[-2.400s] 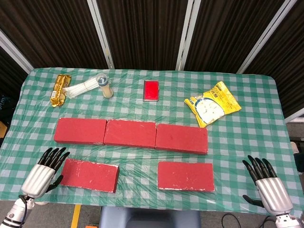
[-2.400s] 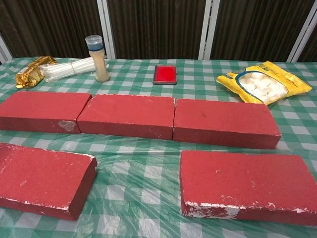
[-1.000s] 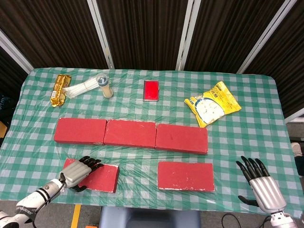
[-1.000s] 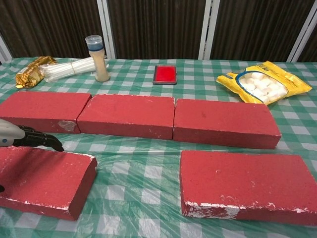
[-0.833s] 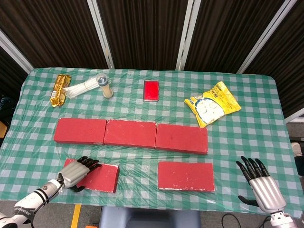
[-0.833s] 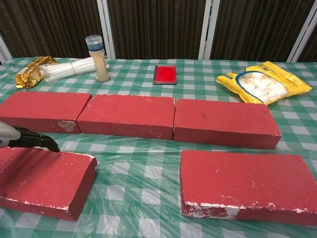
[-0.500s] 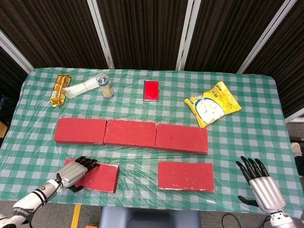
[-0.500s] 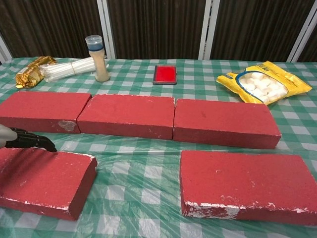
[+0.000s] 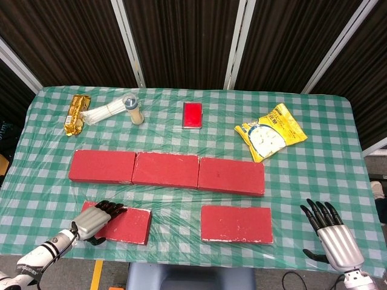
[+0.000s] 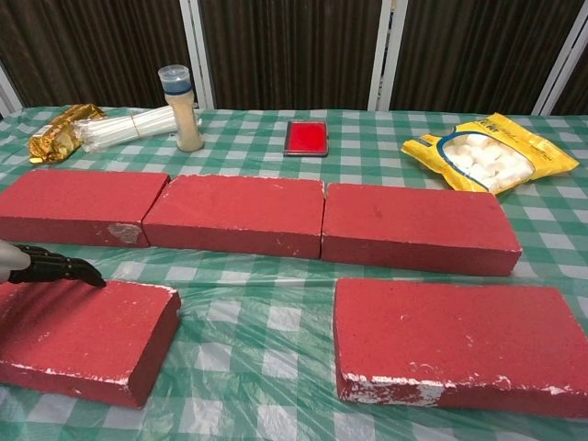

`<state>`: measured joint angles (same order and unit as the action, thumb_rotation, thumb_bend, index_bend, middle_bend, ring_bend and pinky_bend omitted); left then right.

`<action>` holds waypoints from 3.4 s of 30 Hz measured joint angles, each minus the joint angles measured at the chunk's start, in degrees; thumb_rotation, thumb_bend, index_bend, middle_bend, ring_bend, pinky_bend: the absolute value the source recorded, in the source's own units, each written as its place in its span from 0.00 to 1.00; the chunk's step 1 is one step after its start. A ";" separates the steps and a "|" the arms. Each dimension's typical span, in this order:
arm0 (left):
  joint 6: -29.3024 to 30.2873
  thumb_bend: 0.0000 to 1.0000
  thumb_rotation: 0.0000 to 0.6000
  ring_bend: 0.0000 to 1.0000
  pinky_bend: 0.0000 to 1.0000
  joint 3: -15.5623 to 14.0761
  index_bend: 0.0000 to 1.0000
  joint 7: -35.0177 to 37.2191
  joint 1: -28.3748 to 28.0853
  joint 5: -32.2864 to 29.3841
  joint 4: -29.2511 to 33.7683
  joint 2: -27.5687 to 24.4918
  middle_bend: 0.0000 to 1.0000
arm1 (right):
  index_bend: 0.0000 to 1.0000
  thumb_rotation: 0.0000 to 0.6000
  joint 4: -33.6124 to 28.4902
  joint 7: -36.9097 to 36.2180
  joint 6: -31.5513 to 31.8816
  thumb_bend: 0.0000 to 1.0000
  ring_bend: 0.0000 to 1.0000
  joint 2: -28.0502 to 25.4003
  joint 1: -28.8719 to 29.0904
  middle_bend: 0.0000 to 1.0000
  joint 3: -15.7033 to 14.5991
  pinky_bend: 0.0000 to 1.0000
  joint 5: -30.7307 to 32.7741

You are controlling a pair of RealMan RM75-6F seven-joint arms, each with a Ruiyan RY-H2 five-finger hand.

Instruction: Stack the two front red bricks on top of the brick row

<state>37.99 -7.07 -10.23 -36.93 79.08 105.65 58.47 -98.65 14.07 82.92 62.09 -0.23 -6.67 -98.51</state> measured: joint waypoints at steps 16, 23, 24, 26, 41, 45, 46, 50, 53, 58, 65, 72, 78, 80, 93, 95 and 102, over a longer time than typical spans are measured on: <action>0.37 0.32 1.00 0.00 0.00 -0.40 0.00 -1.01 -0.18 -0.07 0.14 0.27 0.00 | 0.00 0.93 0.01 0.12 -0.11 0.18 0.00 0.03 0.01 0.00 -0.03 0.00 0.07; 0.88 0.32 1.00 0.00 0.00 -0.38 0.00 -1.65 -0.21 -0.24 -0.13 0.59 0.00 | 0.00 0.93 -0.02 0.21 -0.23 0.18 0.00 0.03 0.05 0.00 0.00 0.00 0.19; 0.84 0.32 1.00 0.00 0.00 -0.42 0.00 -1.71 -0.23 -0.22 -0.11 0.56 0.00 | 0.00 0.93 -0.03 0.25 -0.26 0.18 0.00 0.05 0.05 0.00 0.00 0.00 0.21; 0.61 0.32 1.00 0.00 0.00 -0.53 0.00 -1.74 -0.32 -0.23 0.02 0.44 0.00 | 0.00 0.93 -0.04 0.29 -0.26 0.18 0.00 0.05 0.04 0.00 -0.01 0.00 0.20; -0.79 0.32 1.00 0.00 0.00 -1.28 0.00 -1.41 -0.88 -0.40 -0.05 0.37 0.00 | 0.00 0.93 -0.06 0.55 -0.28 0.18 0.00 0.14 -0.04 0.00 0.03 0.00 0.42; -0.73 0.32 1.00 0.00 0.00 -1.60 0.00 -1.45 -0.76 0.08 -0.29 0.59 0.00 | 0.00 0.93 -0.06 0.55 -0.30 0.18 0.00 0.16 -0.02 0.00 0.05 0.00 0.46; -0.73 0.32 1.00 0.00 0.00 -1.60 0.00 -1.45 -0.76 0.08 -0.29 0.59 0.00 | 0.00 0.93 -0.06 0.55 -0.30 0.18 0.00 0.16 -0.02 0.00 0.05 0.00 0.46; -0.69 0.32 1.00 0.00 0.00 -1.81 0.00 -1.51 -0.66 0.46 -0.48 0.82 0.00 | 0.00 0.93 -0.08 0.64 -0.35 0.17 0.00 0.21 -0.02 0.00 0.03 0.00 0.44; -0.71 0.32 1.00 0.00 0.00 -1.77 0.00 -1.92 -0.69 0.07 -1.22 1.45 0.00 | 0.00 0.93 -0.11 0.76 -0.39 0.18 0.00 0.25 -0.01 0.00 0.01 0.00 0.43; -0.83 0.32 1.00 0.00 0.00 -1.54 0.00 -3.39 -0.98 -1.18 -1.85 2.03 0.00 | 0.00 0.93 -0.06 0.74 -0.32 0.18 0.00 0.26 -0.05 0.00 0.04 0.00 0.50; -1.01 0.30 1.00 0.00 0.13 -1.40 0.00 -6.46 -1.58 -4.22 -1.83 2.44 0.01 | 0.00 0.93 0.01 0.83 0.06 0.18 0.00 0.25 -0.32 0.00 -0.08 0.00 0.39; -1.89 0.33 1.00 0.26 0.51 -1.46 0.04 -8.18 -2.50 -6.89 -2.06 3.05 0.35 | 0.00 0.93 0.02 0.75 0.43 0.18 0.00 0.20 -0.56 0.00 -0.08 0.00 0.36; -2.13 0.36 1.00 0.68 0.86 -1.79 0.41 -9.02 -2.96 -8.57 -2.14 3.44 0.81 | 0.00 0.93 0.02 0.81 0.30 0.18 0.00 0.21 -0.53 0.00 -0.09 0.00 0.37; -1.69 0.39 1.00 0.77 0.94 -1.80 0.52 -8.93 -2.85 -8.23 -2.16 3.62 0.91 | 0.00 0.93 0.01 0.82 0.35 0.17 0.00 0.21 -0.57 0.00 -0.12 0.00 0.31; 4.77 0.63 1.00 1.00 1.00 -1.88 0.82 -7.58 0.09 -2.40 -3.63 5.56 1.00 | 0.00 0.93 0.08 0.70 0.42 0.18 0.00 0.22 -0.61 0.00 -0.10 0.00 0.22; 5.23 0.63 1.00 1.00 1.00 -1.92 0.82 -6.99 0.45 -1.70 -3.75 5.59 1.00 | 0.00 0.93 0.06 0.65 0.44 0.18 0.00 0.21 -0.63 0.00 -0.08 0.00 0.26; 7.09 0.64 1.00 1.00 1.00 -1.95 0.83 -4.93 1.52 0.57 -3.82 5.07 1.00 | 0.00 0.93 0.05 0.66 0.46 0.18 0.00 0.22 -0.66 0.00 -0.14 0.00 0.14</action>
<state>45.08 -9.03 -15.16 -35.41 79.65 101.84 63.54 -98.59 14.73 83.38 62.31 -0.89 -6.81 -98.37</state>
